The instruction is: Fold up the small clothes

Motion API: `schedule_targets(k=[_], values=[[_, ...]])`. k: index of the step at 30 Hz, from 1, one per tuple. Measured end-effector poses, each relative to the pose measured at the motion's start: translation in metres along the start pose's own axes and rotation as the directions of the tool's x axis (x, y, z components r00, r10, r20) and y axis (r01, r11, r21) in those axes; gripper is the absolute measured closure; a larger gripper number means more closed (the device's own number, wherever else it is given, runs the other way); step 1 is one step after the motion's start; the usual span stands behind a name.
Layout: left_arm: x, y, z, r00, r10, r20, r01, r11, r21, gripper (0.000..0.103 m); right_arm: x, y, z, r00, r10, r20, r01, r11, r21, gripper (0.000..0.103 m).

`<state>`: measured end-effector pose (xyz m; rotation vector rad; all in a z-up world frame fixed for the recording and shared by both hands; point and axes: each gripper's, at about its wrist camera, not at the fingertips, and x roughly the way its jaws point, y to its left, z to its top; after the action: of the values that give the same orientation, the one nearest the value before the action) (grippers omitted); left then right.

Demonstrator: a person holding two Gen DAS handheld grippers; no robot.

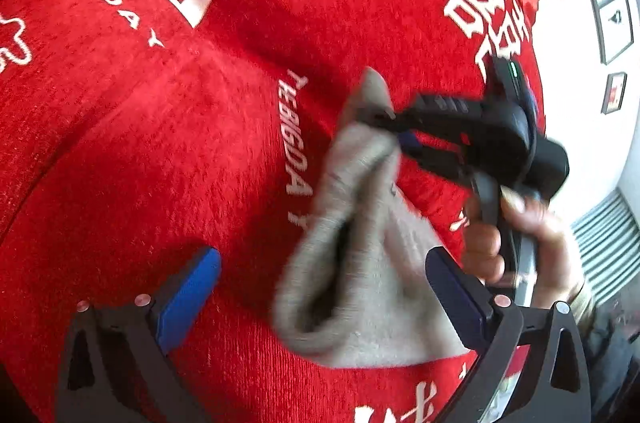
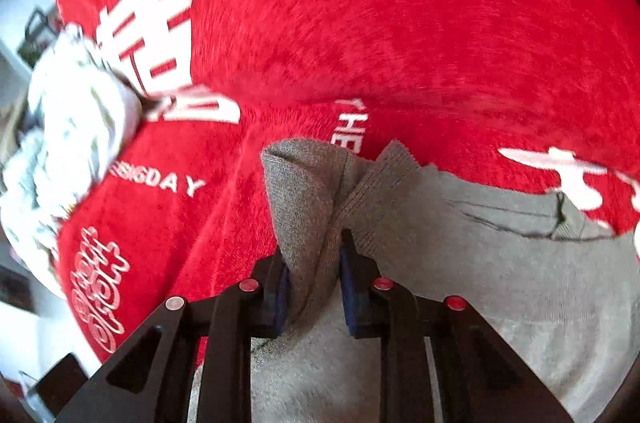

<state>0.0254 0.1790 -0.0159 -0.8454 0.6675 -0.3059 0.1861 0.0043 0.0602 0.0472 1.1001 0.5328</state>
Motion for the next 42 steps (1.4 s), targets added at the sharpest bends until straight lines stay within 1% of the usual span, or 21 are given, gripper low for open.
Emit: schedule_targets(k=[4,6,7,8,10,14,15,17,20,21,23,24,26,30,32,35,36,37,38,39,42], values=[[0.008,-0.001,0.005,1.000,-0.027,0.009,0.027,1.000,0.002,0.002,-0.001,-0.002,0.009,0.999,0.034,0.010,-0.034,0.999,0.004,0.079],[0.018,-0.005,0.007,0.999,-0.052,-0.007,0.052,0.998,0.025,0.040,0.007,0.001,0.010,0.999,0.032,-0.002,-0.032,0.999,-0.006,0.079],[0.025,-0.006,0.008,0.997,-0.066,-0.045,0.068,0.997,0.025,0.069,0.010,0.002,0.009,1.000,0.026,-0.009,-0.026,1.000,-0.012,0.079],[0.031,-0.008,0.007,0.995,-0.062,-0.072,0.064,0.998,0.027,0.076,0.012,0.003,0.010,1.000,0.013,-0.012,-0.013,1.000,-0.019,0.079],[0.032,-0.012,0.006,0.997,-0.047,-0.055,0.049,0.998,0.042,0.082,0.015,0.005,0.013,1.000,-0.007,-0.022,0.006,1.000,-0.029,0.079],[0.030,-0.015,0.005,0.998,-0.038,-0.050,0.041,0.997,0.058,0.083,0.037,0.019,0.021,0.995,-0.053,-0.084,0.048,0.997,-0.059,0.074],[0.030,-0.014,0.005,0.998,-0.041,-0.052,0.044,0.998,0.051,0.083,0.041,0.023,0.022,0.993,-0.072,-0.098,0.066,0.995,-0.071,0.070],[0.030,-0.013,0.006,0.997,-0.048,-0.054,0.050,0.998,0.043,0.083,0.054,0.034,0.024,0.984,-0.130,-0.121,0.118,0.988,-0.103,0.059],[0.028,-0.018,0.004,0.998,-0.032,-0.047,0.035,0.997,0.076,0.083,0.074,0.053,0.023,0.962,-0.220,-0.164,0.189,0.965,-0.184,0.057],[0.027,-0.022,0.004,0.999,-0.021,-0.042,0.025,0.995,0.096,0.083,0.080,0.057,0.021,0.954,-0.244,-0.175,0.207,0.956,-0.207,0.057],[0.026,-0.024,0.003,0.999,-0.014,-0.040,0.019,0.994,0.111,0.083,0.088,0.068,0.017,0.939,-0.301,-0.167,0.249,0.929,-0.273,0.074],[0.025,-0.024,0.003,0.999,-0.014,-0.041,0.019,0.994,0.109,0.083,0.088,0.071,0.015,0.935,-0.321,-0.153,0.266,0.917,-0.298,0.076],[0.026,-0.022,0.004,0.999,-0.017,-0.049,0.021,0.995,0.093,0.083,0.085,0.070,0.013,0.938,-0.320,-0.137,0.267,0.913,-0.308,0.078],[0.030,-0.010,0.003,0.997,-0.010,-0.078,0.012,1.000,0.028,0.081,0.071,0.056,0.017,0.959,-0.254,-0.128,0.216,0.944,-0.251,0.079],[0.031,-0.007,0.000,0.996,0.025,-0.090,-0.023,1.000,0.019,0.031,0.064,0.052,0.019,0.967,-0.224,-0.120,0.193,0.955,-0.227,0.079],[0.026,-0.016,-0.005,0.998,0.037,-0.050,-0.034,0.997,0.070,0.031,0.057,0.048,0.020,0.974,-0.201,-0.106,0.176,0.962,-0.208,0.079],[0.028,-0.016,-0.006,0.998,0.029,-0.058,-0.024,0.997,0.076,0.032,0.056,0.047,0.020,0.975,-0.195,-0.103,0.172,0.964,-0.203,0.079],[0.030,-0.015,-0.007,0.997,0.006,-0.075,-0.001,0.997,0.071,0.048,0.055,0.046,0.019,0.976,-0.193,-0.101,0.170,0.965,-0.198,0.079],[0.035,-0.014,-0.007,0.995,-0.021,-0.101,0.027,0.998,0.060,0.076,0.054,0.045,0.019,0.977,-0.189,-0.099,0.168,0.967,-0.193,0.079],[0.040,-0.011,-0.007,0.992,-0.023,-0.127,0.029,0.998,0.052,0.082,0.053,0.045,0.019,0.978,-0.187,-0.097,0.166,0.968,-0.188,0.079],[0.037,-0.009,-0.007,0.993,-0.047,-0.111,0.052,0.998,0.041,0.084,0.051,0.042,0.020,0.980,-0.179,-0.088,0.162,0.972,-0.171,0.079]])
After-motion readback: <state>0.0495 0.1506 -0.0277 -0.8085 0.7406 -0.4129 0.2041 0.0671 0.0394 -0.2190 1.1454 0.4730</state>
